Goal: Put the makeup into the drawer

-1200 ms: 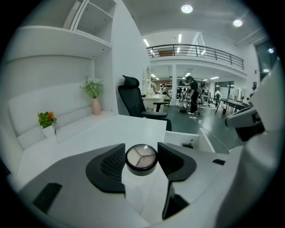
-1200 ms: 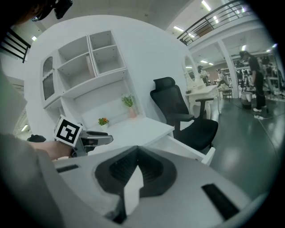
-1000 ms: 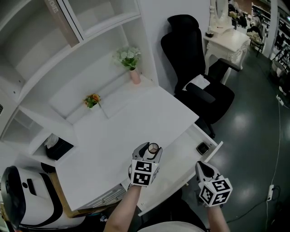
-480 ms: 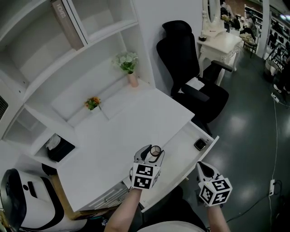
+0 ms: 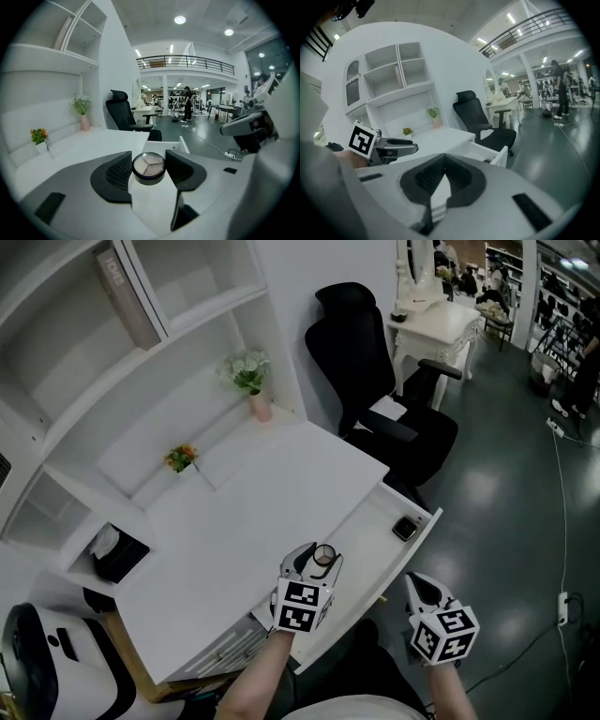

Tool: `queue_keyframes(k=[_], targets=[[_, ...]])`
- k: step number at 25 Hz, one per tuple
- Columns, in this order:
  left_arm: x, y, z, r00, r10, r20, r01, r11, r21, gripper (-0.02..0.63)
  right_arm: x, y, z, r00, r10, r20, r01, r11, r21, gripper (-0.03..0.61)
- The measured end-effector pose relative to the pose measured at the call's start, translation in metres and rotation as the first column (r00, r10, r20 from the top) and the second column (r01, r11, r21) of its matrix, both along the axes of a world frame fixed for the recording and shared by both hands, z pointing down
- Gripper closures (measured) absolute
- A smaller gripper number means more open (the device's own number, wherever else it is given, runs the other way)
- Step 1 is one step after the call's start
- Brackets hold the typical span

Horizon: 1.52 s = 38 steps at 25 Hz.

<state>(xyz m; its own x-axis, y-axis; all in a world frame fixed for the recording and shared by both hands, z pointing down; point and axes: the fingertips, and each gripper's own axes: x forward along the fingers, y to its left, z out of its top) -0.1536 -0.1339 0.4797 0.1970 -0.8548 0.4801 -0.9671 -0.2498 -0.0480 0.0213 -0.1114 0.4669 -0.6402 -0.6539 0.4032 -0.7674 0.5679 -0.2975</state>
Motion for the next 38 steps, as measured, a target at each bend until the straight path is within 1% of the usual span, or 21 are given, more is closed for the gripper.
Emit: queue_keyframes(k=[6, 14, 21, 27, 38], targets=[[0.018, -0.002, 0.014, 0.999, 0.049, 0.001, -0.049, 0.998, -0.026, 0.385, 0.016, 0.005, 0.006, 0.999, 0.042, -0.008, -0.042, 0.999, -0.015, 0.575], [0.045, -0.023, 0.038, 0.996, 0.088, -0.022, -0.089, 0.995, -0.052, 0.385, 0.040, -0.010, 0.010, 0.996, 0.088, -0.016, -0.088, 0.996, -0.026, 0.576], [0.072, -0.045, 0.066, 0.989, 0.150, 0.001, -0.149, 0.983, -0.105, 0.385, 0.064, -0.026, 0.023, 0.992, 0.125, -0.028, -0.127, 0.990, -0.056, 0.575], [0.086, -0.061, 0.101, 0.985, 0.174, -0.001, -0.172, 0.973, -0.153, 0.385, 0.079, -0.036, 0.035, 0.988, 0.152, -0.039, -0.155, 0.984, -0.086, 0.576], [0.094, -0.083, 0.154, 0.983, 0.181, 0.014, -0.172, 0.955, -0.242, 0.385, 0.098, -0.045, 0.050, 0.980, 0.190, -0.062, -0.196, 0.973, -0.124, 0.576]])
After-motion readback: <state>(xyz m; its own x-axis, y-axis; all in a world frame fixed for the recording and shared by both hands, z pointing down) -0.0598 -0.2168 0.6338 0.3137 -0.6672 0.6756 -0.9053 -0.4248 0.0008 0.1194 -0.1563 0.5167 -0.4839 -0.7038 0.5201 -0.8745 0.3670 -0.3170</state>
